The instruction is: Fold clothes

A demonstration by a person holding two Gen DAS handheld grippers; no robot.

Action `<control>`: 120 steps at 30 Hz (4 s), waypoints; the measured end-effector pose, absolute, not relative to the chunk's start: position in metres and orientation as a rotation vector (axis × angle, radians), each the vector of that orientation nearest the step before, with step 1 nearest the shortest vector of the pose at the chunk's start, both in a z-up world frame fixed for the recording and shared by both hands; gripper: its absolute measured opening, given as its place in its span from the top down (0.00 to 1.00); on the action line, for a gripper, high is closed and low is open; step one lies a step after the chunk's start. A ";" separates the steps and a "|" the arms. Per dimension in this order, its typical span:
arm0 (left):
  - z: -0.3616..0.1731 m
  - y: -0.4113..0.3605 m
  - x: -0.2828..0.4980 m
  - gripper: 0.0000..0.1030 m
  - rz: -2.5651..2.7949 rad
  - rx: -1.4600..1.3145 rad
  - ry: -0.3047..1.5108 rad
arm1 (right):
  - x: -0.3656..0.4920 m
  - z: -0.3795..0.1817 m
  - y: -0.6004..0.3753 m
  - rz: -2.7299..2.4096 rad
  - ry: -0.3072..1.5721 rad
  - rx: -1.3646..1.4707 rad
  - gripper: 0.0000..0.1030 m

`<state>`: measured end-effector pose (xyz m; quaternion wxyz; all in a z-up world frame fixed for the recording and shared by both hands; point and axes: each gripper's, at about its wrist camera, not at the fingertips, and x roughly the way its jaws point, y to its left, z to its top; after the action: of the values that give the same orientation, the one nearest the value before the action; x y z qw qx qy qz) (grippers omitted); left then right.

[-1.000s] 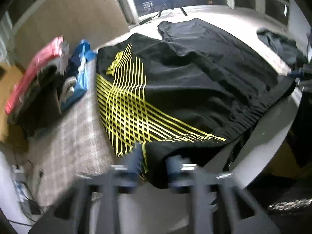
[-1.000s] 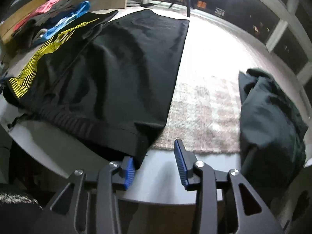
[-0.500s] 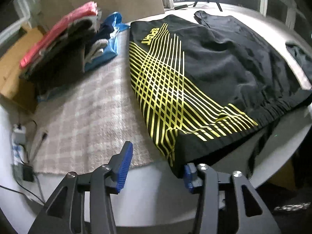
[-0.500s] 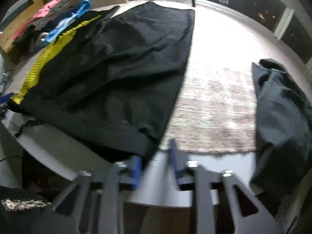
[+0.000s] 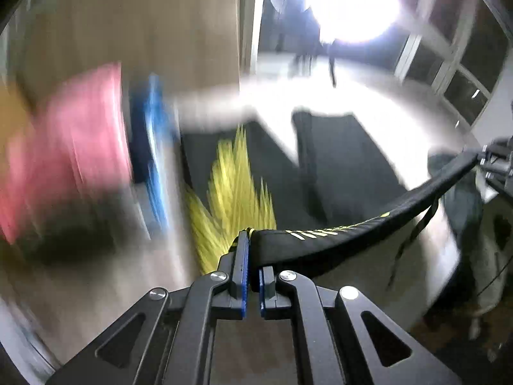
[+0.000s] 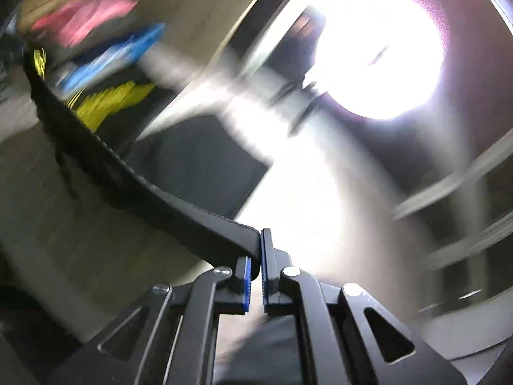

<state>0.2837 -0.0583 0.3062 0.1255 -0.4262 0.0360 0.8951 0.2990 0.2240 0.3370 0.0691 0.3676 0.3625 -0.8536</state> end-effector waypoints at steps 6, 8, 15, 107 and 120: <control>0.421 -0.072 0.314 0.95 2.656 -1.035 0.131 | 0.319 0.428 0.228 -2.505 0.994 1.059 0.96; 0.394 -0.072 0.333 0.95 2.610 -1.129 0.161 | 0.338 0.400 0.224 -2.402 1.008 1.128 0.96; 0.239 -0.078 0.408 0.95 2.500 -1.531 0.044 | 0.396 0.220 0.214 -2.077 0.990 1.412 0.96; 0.166 -0.056 0.281 0.63 2.640 -1.353 0.134 | 0.128 0.151 0.321 -2.466 -0.149 1.533 0.57; 0.184 0.090 0.420 0.56 2.471 -1.349 -0.011 | 0.099 0.191 0.353 -2.247 -0.063 1.350 0.57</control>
<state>0.4204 0.0904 0.1842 0.1626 -0.4727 -0.0039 0.8661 0.0987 0.3532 0.1906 0.2568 0.4976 -0.0233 -0.8282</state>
